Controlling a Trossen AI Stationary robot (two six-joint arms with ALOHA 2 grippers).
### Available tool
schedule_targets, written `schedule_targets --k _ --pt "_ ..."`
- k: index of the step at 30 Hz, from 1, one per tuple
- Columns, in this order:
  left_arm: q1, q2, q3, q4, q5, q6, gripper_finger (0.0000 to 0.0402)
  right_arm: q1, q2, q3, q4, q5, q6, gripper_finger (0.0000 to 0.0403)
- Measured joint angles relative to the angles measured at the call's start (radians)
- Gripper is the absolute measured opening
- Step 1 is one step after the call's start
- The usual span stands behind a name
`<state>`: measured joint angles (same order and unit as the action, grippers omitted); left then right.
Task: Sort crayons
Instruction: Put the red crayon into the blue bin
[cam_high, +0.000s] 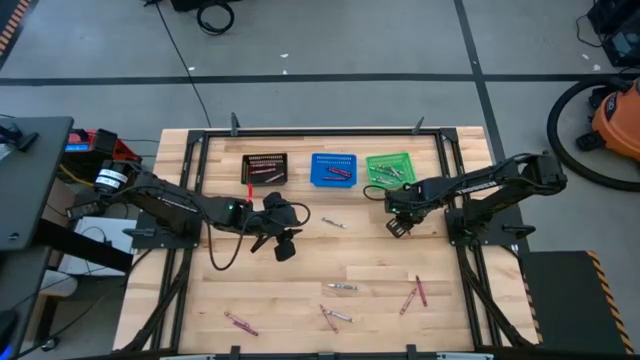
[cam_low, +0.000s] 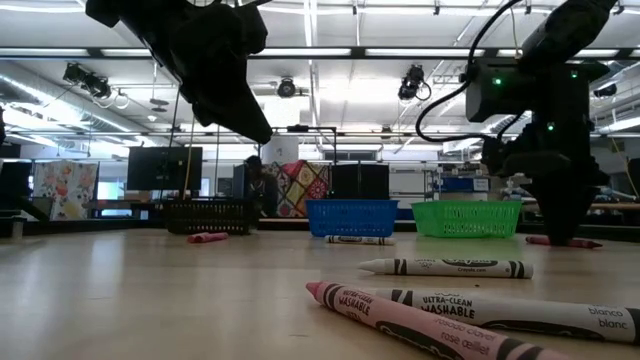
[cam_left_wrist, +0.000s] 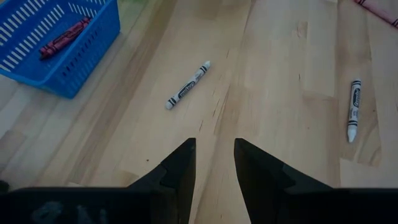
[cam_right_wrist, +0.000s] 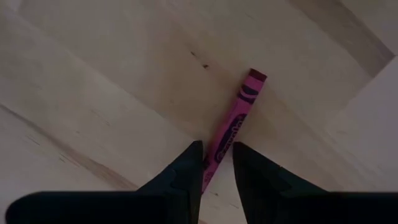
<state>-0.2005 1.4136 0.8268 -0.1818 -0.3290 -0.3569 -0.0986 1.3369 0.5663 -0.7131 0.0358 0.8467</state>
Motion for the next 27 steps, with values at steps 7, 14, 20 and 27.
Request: schedule_targets --k 7,14,20,27 --pt "0.0 0.0 0.0 0.0 0.0 -0.016 0.0121 0.0 0.001 0.0 0.01 0.044 -0.001 0.0057" --pt "0.0 0.0 0.0 0.001 0.0 -0.027 0.0121 -0.001 0.001 0.0 0.029 0.055 -0.024 0.0007" --pt "0.001 0.0 0.0 0.001 0.0 -0.028 0.0121 -0.001 0.001 0.0 0.032 0.052 -0.048 0.0008" --pt "0.001 0.0 0.0 0.003 0.0 -0.041 0.0121 0.001 0.003 0.009 0.031 0.018 -0.065 0.0008"
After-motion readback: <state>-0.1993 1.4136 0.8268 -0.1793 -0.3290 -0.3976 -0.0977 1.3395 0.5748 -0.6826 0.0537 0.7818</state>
